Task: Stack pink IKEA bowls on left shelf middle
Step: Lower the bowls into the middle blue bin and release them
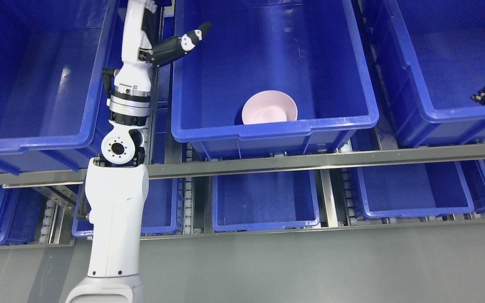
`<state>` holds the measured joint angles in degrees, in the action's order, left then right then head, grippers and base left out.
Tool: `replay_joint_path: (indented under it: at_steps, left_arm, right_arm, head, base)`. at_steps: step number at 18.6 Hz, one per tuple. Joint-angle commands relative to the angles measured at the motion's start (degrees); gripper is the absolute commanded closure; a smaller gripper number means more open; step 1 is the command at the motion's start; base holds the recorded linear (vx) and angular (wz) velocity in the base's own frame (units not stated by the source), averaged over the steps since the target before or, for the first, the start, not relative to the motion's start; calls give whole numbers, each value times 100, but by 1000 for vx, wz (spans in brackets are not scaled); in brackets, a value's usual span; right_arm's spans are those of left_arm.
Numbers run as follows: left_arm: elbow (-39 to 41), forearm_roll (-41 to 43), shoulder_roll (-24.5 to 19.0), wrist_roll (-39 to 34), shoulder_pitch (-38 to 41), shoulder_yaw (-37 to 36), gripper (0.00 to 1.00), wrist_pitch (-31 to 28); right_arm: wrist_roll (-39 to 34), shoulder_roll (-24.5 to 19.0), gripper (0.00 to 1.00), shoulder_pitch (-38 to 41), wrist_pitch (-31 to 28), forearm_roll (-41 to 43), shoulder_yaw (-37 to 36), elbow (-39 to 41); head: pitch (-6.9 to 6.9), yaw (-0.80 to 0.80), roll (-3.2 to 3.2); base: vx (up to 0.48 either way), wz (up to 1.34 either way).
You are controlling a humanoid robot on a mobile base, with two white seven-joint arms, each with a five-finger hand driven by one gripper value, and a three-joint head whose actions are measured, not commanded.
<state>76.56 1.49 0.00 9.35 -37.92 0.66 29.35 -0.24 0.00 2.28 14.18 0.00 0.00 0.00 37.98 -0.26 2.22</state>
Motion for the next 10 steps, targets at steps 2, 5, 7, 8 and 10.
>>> replay_joint_path:
  at_steps: [2, 5, 7, 8, 10]
  left_arm:
    - [482, -835, -100, -232, 434, -188, 0, -377]
    - [482, -835, -100, -223, 469, -294, 0, -377]
    - [482, -835, -100, -214, 461, -329, 0, -386]
    - [482, -835, -100, -214, 460, -338, 0, -386]
    - [482, -835, -100, -214, 460, -338, 0, -386]
  right_arm:
    - [24, 100, 0, 0, -3, 9, -26, 100]
    - [24, 100, 0, 0, -3, 9, -26, 100]
    - [24, 100, 0, 0, -3, 9, -26, 100]
    - [24, 100, 0, 0, -3, 9, -26, 100]
    - [24, 100, 0, 0, -3, 9, -26, 100]
  head:
    - [0, 0, 0]
    - [0, 0, 0]
    - [0, 0, 0]
    - [0, 0, 0]
    - [0, 0, 0]
  base:
    - [-185, 5]
    - [-215, 109]
    - [-248, 132]
    - [-243, 115]
    - [-276, -53]
